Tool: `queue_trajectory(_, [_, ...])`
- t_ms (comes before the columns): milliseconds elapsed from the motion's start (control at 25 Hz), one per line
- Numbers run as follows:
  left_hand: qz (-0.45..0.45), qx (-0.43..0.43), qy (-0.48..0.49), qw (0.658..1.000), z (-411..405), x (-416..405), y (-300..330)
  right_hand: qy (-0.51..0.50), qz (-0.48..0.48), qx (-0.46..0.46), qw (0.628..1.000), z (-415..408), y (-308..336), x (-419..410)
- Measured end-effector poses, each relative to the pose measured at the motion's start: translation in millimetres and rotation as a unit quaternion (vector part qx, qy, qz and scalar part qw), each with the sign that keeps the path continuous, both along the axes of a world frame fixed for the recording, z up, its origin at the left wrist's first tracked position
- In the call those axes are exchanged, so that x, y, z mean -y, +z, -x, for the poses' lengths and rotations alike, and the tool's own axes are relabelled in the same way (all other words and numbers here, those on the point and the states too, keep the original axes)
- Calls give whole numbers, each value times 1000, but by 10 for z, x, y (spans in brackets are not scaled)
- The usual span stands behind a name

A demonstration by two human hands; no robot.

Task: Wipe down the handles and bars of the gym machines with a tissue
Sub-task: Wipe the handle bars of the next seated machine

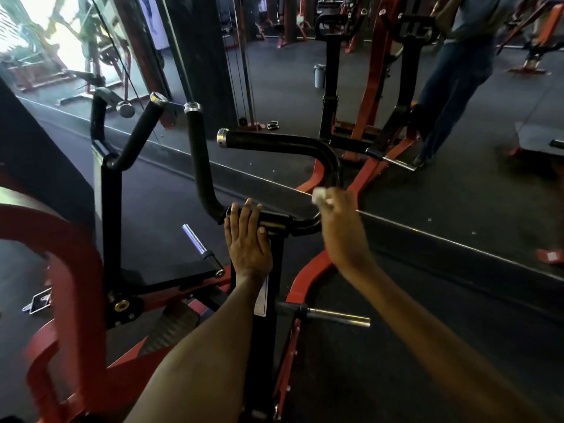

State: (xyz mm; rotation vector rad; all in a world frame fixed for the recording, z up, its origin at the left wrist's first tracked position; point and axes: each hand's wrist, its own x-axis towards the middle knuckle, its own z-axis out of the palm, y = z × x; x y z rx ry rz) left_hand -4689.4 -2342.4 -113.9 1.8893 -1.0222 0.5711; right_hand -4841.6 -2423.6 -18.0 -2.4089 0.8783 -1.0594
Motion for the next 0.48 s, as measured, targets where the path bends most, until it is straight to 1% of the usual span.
queue_trajectory(40, [1,1,-1,1000,7,-4,6,20,10,-45,999,-44,-77,-112])
queue_trajectory(80, [2,0,-2,1000,1,-9,-11,40,41,-80,995,-55,-132,-207])
queue_trajectory(120, [2,-3,-1,1000,-5,-4,-11,53,46,-91,993,-40,-118,-201])
queue_trajectory(160, [0,-3,0,1000,-14,-1,-9,34,33,-76,996,-14,-72,-82])
queue_trajectory(200, [-1,-4,1,1000,-14,4,-11,2,9,-36,999,25,-20,40])
queue_trajectory(240, [0,-2,3,1000,-15,13,-21,-19,10,-7,1000,30,-2,105])
queue_trajectory(280, [0,-1,8,1000,-12,17,-15,-24,-4,-8,1000,30,32,59])
queue_trajectory(320, [-1,-3,6,1000,-19,14,-13,-13,25,-43,999,2,-63,20])
queue_trajectory(360, [-3,-5,1,1000,-12,5,-5,20,22,-65,997,-50,-148,-93])
queue_trajectory(400, [-5,-3,-2,1000,0,-9,-26,35,16,-67,997,-74,-193,-161])
queue_trajectory(440, [-8,-1,2,1000,4,-15,-32,42,-18,-68,997,-66,-179,-179])
queue_trajectory(480, [-14,2,6,1000,-33,-2,-37,29,-13,-41,999,-84,-182,-161])
